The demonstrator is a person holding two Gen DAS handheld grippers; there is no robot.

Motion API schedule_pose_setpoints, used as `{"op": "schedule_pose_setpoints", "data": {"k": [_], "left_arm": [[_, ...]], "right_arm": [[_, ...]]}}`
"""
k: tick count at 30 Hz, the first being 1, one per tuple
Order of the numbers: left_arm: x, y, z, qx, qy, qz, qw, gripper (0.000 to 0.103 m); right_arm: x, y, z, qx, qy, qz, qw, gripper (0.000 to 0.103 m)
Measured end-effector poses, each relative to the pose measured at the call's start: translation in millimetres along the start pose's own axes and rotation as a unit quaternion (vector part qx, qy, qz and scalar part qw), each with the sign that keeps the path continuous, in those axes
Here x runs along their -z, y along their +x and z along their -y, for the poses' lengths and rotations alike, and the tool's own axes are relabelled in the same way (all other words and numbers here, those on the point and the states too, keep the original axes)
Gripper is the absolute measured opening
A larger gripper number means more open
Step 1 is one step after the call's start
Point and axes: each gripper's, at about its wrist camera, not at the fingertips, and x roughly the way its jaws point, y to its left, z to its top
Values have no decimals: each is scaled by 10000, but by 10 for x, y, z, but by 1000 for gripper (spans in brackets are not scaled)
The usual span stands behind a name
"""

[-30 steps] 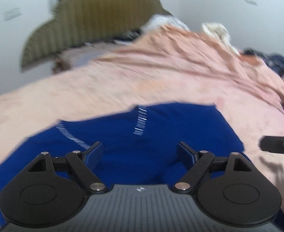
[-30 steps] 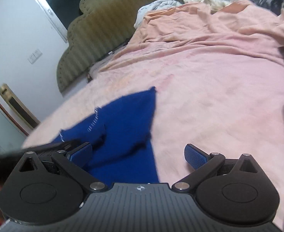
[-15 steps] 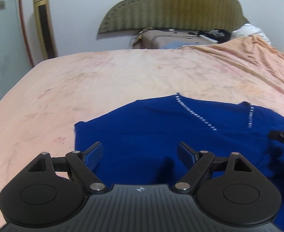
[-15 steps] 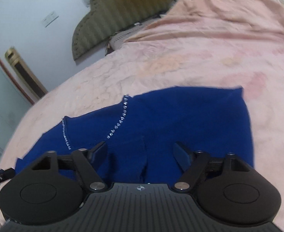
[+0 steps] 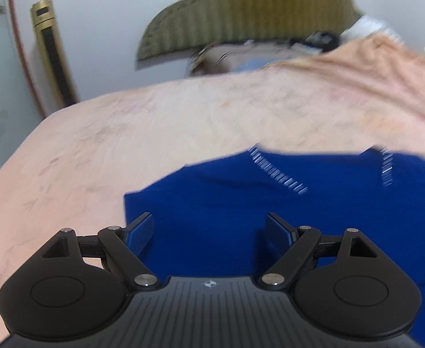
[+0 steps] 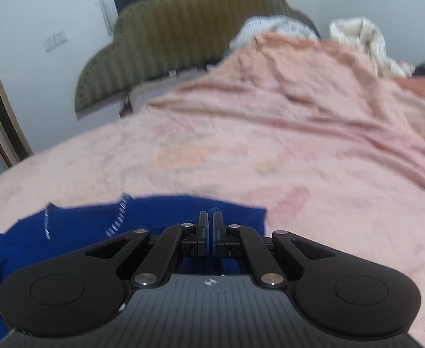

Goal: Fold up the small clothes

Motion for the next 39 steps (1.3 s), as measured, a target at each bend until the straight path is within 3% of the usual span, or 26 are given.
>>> {"op": "schedule_pose_setpoints", "data": {"k": [3,4,6,8,10,12,14,15,18,20,22,25,27,33,36,39], "left_arm": [[79,10,22,-289,100,62,9995,84],[103,-20,14,-270,127,172,9994,84],[126,13,22,-328,290,111,9990,84],[129,82,-5,-309,288,-115,9990,84],[132,5,-90,-190,-10,-180,9997,84],[158,-112,-144,-47,-62,-106,9999,84],[193,-138,-137,-120,122,-341,9993,84],[215,-157,-149,-51,104,-490,9987,84],[299,-232,-195,423,-90,-706,9966,84],[377,-223,-175,291,-23,-748,9968,85],[440,-282,-207,0,-112,-720,9973,84],[516,-541,-309,-42,-306,-472,9984,84],[603,-740,-319,10,-267,-351,9990,84],[969,-1152,-311,122,-278,-293,9991,84],[1076,-1257,-287,207,-385,-398,9982,84],[1134,-1399,-247,272,-412,-290,9984,84]], "right_arm": [[52,119,88,283,55,-310,9991,18],[67,45,98,354,187,-112,9991,17],[87,-184,78,188,277,423,9985,25],[117,-236,-42,-170,-26,416,9990,36],[169,-75,-162,-370,-335,-114,9987,40],[240,120,-171,-174,-359,-551,9977,41],[287,83,-125,185,-172,-450,9987,44],[285,-4,-114,218,-75,-327,9992,51],[355,-239,-151,-304,-55,-93,9995,67],[458,-251,-125,-723,-31,-344,9968,69],[566,-196,-116,-381,-131,-610,9973,63],[610,-486,-146,-38,-264,-205,9994,64],[640,-717,-140,-149,-293,150,9993,74],[961,-1009,-100,-181,-540,255,9981,76],[1190,-1125,-144,85,-465,562,9973,77],[1379,-1228,-362,261,-979,707,9923,76]]}}
